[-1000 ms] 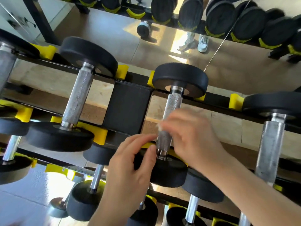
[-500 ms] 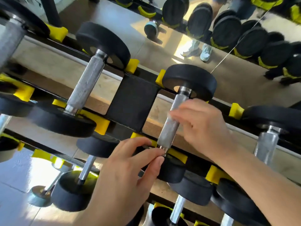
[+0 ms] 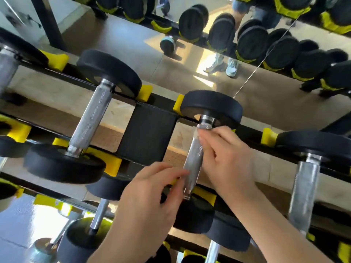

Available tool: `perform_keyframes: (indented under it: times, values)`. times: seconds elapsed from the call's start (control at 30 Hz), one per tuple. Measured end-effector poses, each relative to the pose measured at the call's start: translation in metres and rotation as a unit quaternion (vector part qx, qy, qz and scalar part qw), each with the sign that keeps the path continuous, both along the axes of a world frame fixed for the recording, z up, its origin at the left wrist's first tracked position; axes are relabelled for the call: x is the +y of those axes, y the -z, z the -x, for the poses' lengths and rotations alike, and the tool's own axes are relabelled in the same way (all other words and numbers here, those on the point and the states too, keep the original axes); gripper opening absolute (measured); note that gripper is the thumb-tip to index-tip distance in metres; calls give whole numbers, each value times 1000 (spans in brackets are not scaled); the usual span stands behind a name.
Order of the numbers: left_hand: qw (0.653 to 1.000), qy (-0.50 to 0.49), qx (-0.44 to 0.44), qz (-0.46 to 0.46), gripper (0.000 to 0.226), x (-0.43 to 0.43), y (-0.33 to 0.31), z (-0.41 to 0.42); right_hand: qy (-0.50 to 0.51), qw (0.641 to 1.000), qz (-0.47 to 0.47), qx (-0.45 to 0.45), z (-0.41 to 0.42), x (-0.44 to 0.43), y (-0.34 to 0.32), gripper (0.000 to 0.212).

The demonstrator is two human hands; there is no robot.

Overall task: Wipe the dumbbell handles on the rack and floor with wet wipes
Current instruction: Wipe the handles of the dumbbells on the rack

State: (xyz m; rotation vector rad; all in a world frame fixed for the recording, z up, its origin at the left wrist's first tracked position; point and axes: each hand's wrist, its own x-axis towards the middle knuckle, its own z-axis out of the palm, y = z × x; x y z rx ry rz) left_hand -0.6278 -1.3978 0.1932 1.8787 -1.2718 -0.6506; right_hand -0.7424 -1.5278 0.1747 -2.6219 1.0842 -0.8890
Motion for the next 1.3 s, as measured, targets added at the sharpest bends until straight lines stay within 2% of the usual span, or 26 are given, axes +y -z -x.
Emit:
perform_keyframes:
  times: [0.1,0.27,0.37,0.47,0.57,0.63,0.67,0.73,0.8,0.83,0.97,1.03,1.13,1.23,1.3]
  values:
    - [999,6,32,23,34,-40,-5,1,79,989,-50,-115,-10,-2,7,17]
    - [990,-11,-112,85,27,-83,-1,7,216,922,-151,-284,-24,6,11,9]
    - [983,-22,-150,101,22,-88,0,7,215,925,-170,-265,-22,4,8,17]
    - [978,-41,-185,92,23,-93,2,9,156,944,-203,-210,-15,9,-3,29]
    - [971,-69,-222,59,27,-94,1,12,114,940,-261,-190,-9,12,-7,35]
    - [980,-79,-183,-13,35,-99,-2,12,103,928,-295,-204,-5,13,-8,35]
    - [986,-83,-130,-70,41,-104,-1,9,106,923,-304,-213,-3,14,-8,36]
    - [982,-97,72,-145,43,-118,1,-4,116,911,-318,-235,4,16,-6,37]
    - [953,-101,245,-143,34,-126,2,-13,121,899,-339,-249,11,20,-3,37]
    - [946,-100,275,-138,31,-126,3,-14,123,895,-348,-252,14,21,-1,38]
    - [952,-143,265,-48,18,-114,8,-6,134,881,-367,-266,27,22,6,36]
    - [965,-151,215,10,8,-107,4,-3,135,877,-374,-269,31,23,5,35]
    - [994,-86,4,60,8,-98,-3,1,133,877,-381,-259,35,26,5,33]
    - [973,8,-207,100,8,-99,-5,5,126,880,-386,-245,35,32,6,33]
    - [948,29,-295,120,8,-105,-2,4,120,879,-393,-240,36,37,8,33]
